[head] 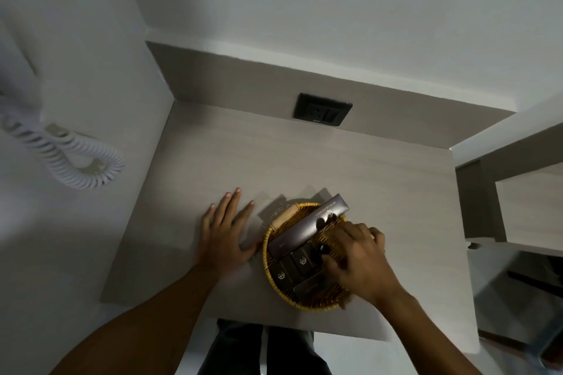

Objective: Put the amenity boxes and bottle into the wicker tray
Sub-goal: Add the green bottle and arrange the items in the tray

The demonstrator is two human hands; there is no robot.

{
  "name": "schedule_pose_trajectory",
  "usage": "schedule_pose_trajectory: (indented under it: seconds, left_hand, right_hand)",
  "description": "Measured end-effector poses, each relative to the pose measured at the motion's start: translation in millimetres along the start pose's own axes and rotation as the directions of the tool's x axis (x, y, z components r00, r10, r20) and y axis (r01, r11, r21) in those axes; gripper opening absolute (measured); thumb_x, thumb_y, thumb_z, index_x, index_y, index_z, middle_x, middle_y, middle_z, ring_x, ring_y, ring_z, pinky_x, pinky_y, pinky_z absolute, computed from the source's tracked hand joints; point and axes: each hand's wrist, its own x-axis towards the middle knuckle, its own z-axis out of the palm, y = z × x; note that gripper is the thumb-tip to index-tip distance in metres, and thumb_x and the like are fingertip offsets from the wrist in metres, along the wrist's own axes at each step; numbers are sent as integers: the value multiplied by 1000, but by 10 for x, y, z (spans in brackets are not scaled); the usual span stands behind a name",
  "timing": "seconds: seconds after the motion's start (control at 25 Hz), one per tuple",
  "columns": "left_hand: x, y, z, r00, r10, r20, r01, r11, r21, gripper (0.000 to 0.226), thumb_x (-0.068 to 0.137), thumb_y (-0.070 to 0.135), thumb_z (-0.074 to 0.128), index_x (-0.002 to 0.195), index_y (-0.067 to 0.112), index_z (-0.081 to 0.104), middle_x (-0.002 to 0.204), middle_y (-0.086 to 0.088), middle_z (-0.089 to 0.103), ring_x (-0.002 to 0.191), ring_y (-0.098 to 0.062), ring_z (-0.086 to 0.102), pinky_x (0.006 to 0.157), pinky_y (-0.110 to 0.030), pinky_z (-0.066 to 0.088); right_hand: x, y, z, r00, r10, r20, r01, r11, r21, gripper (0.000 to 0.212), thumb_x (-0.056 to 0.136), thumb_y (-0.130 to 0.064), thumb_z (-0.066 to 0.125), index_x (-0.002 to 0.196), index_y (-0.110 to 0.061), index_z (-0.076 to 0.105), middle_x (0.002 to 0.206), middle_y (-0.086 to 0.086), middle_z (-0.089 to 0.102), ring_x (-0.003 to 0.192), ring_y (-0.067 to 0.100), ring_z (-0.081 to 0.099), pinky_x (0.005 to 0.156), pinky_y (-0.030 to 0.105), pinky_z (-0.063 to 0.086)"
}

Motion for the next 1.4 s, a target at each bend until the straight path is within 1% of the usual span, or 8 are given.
schedule_pose_trajectory:
  seconds: [0.16,0.24,0.32,0.4,0.56,0.88,1.24,1.4]
  left_hand:
    - [-12,66,-143,999,-3,40,6,997,-81,85,84,79,25,156,32,28,169,-3,9,155,-22,8,122,-49,11]
    - [22,118,-261,995,-73,67,84,980,-181,82,85,76,16,153,34,34,168,1,14,155,-18,10,121,-45,6]
    - [104,237,-375,987,-155,50,163,951,-264,78,86,73,14,144,33,49,157,2,43,146,-19,32,115,-42,15]
    - [113,428,-457,986,-162,38,166,938,-304,69,88,74,24,129,34,62,137,6,61,131,-20,48,101,-34,19]
    - [-3,647,-483,979,-203,0,191,918,-348,33,95,54,54,109,29,72,114,6,70,112,-20,58,87,-34,20]
    - [-246,705,-540,957,-288,-28,268,919,-288,28,92,57,57,83,33,69,83,14,58,88,-14,53,76,-32,11]
    - [-314,830,-582,928,-372,21,364,891,-271,32,93,62,52,73,38,59,83,16,55,88,-8,43,80,-33,13]
    - [-330,884,-679,924,-382,25,378,901,-213,34,93,65,47,80,38,64,87,16,57,100,-11,54,82,-34,16]
  right_hand:
    - [-578,-44,-46,842,472,-260,-301,812,500,22,86,-34,65,105,-28,56,105,-7,59,94,12,53,80,35,40]
    - [-828,-186,140,675,733,-78,-472,510,719,28,84,-33,68,104,-23,52,104,4,60,88,20,57,72,37,48]
    - [-945,-296,337,549,815,184,-588,219,779,35,82,-39,70,102,-16,52,101,8,61,87,25,59,72,38,49]
    - [-963,-325,426,537,794,285,-596,119,794,33,81,-40,70,94,-13,56,95,9,64,88,27,61,75,37,48]
    - [-858,-253,457,631,739,238,-581,246,776,27,86,-35,66,92,-8,66,94,11,70,85,26,62,72,33,45]
    - [-445,133,234,753,658,11,-437,488,756,28,90,-37,61,96,-13,74,88,7,75,82,24,68,72,37,54]
    - [-240,223,116,831,551,-78,-362,642,676,29,93,-37,56,93,-14,74,74,5,72,67,20,64,58,32,50]
    - [-253,202,107,821,565,-84,-336,597,729,31,92,-34,58,106,-9,70,92,8,72,85,25,65,75,39,56]
